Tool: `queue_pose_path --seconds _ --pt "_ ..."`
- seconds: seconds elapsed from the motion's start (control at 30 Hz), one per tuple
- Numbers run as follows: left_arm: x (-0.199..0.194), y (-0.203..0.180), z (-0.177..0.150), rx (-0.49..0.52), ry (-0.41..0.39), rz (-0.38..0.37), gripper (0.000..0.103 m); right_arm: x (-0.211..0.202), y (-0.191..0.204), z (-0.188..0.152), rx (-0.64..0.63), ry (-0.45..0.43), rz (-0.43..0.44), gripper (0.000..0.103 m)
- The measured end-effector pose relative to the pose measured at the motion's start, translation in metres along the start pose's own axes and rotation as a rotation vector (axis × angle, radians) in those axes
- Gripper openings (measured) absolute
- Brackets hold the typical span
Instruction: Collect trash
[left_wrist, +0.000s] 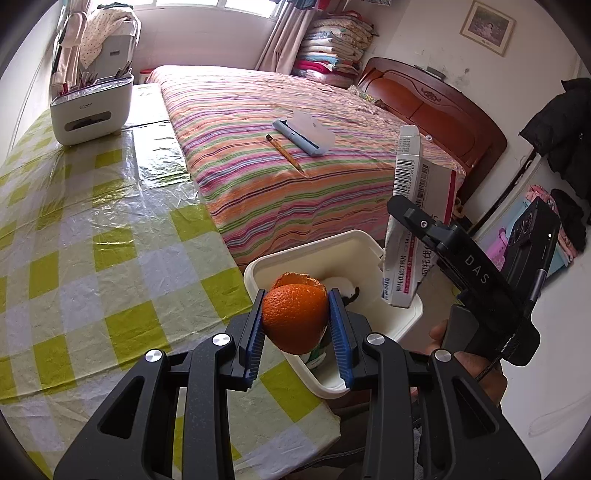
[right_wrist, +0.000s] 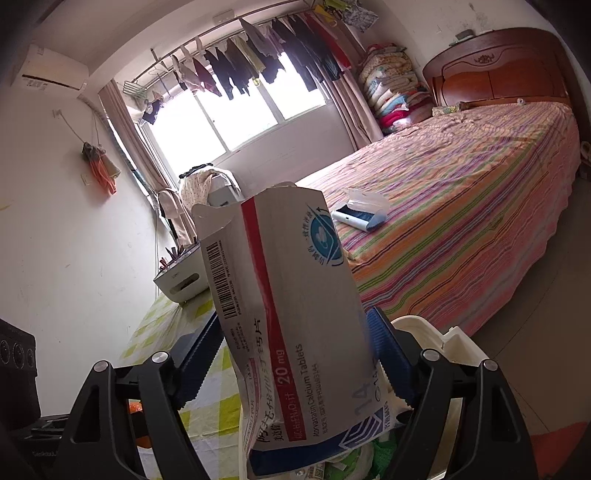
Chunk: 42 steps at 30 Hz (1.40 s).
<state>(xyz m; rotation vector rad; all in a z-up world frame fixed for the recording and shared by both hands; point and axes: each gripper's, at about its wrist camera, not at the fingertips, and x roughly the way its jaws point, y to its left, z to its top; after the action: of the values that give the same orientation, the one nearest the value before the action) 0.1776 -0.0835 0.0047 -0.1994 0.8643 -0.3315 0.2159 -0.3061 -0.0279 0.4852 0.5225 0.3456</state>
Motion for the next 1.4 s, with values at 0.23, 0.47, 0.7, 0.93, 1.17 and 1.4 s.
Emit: queue_pose_path --seconds 0.23,0.47,0.7,0.93,1.17,1.4 --pt "0.012 -0.008 0.003 0.012 0.023 0.004 0.032 -0.001 -0.007 0.002 0.044 0.003 0.015 0.08" --pt "0.029 -0.021 0.008 0.03 0.054 -0.004 0.032 -0.009 -0.014 0.004 0.094 -0.053 0.002 0.081" --pt "0.056 -0.04 0.015 0.051 0.093 -0.011 0.032 -0.027 -0.02 0.005 0.138 -0.122 -0.007 0.081" --pt "0.087 -0.054 0.017 0.077 0.139 0.009 0.033 -0.045 -0.022 0.002 0.145 -0.163 0.013 0.081" --pt "0.086 -0.056 0.013 0.081 0.093 0.052 0.071 -0.056 -0.029 -0.005 0.163 -0.169 0.033 0.081" --pt "0.035 -0.037 -0.011 0.075 0.016 0.106 0.083 -0.064 -0.024 -0.024 0.14 -0.141 0.009 0.081"
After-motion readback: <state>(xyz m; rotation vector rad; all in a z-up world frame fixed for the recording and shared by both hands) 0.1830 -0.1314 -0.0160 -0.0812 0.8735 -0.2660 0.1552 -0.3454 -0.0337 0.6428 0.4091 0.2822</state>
